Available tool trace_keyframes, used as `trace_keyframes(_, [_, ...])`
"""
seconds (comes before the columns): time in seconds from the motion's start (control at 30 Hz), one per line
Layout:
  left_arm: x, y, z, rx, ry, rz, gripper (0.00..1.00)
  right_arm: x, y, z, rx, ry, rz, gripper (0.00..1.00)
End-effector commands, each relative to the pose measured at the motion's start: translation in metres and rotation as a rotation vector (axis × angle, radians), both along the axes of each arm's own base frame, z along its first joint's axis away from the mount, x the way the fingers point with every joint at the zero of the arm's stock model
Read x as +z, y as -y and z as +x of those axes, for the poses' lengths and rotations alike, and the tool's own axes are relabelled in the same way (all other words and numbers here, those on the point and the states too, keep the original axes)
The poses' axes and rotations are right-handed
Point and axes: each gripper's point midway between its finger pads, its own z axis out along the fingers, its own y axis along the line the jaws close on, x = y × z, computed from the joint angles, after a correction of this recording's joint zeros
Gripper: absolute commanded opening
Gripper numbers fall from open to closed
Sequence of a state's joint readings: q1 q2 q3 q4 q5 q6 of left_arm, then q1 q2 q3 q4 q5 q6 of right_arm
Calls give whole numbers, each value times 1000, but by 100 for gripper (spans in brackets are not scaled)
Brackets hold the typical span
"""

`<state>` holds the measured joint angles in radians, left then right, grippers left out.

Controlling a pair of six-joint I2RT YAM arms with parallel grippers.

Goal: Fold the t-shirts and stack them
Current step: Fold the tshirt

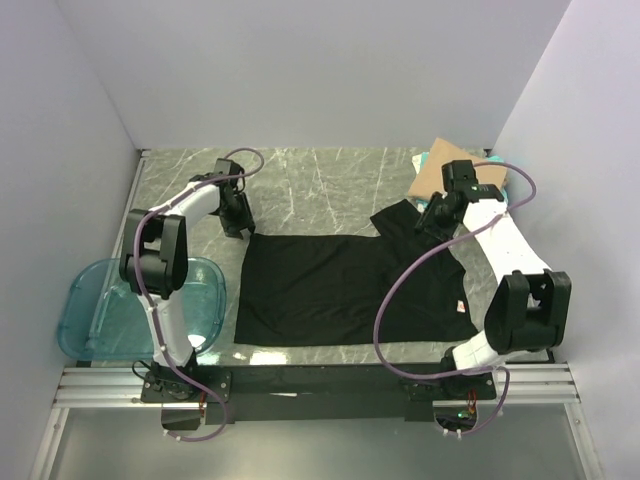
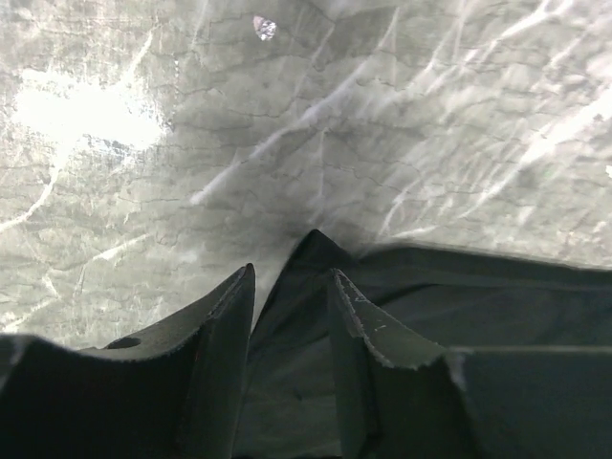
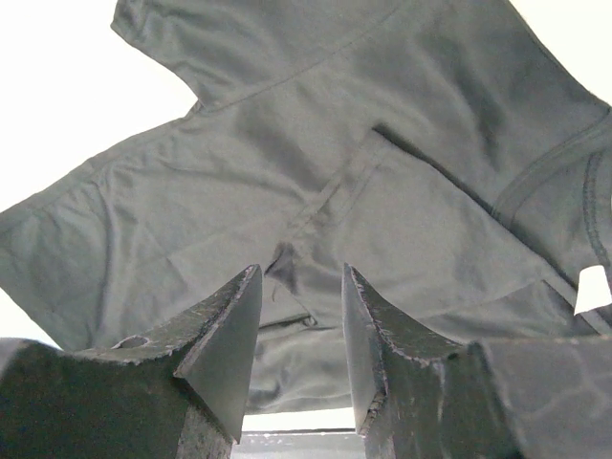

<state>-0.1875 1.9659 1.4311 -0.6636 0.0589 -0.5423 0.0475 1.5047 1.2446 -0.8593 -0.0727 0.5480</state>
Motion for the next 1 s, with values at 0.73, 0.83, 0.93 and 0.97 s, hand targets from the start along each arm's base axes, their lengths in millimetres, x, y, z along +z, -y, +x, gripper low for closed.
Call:
trace_keyframes(0.73, [-5,26,9,-10,-7,-29,24,-2,-1,119,70,39,-35,45])
trace_keyframes(0.83, [-7,27,8,-5,-15,-25,19,-10,0,135,82,43,-39,45])
trace_keyframes(0.93, [-9,27,6,2,-22,-21,14,-20,1,152,94,42,-52,45])
trace_keyframes(0.97, [-9,27,5,2,-23,-19,12,-23,1,157,101,44,-61,45])
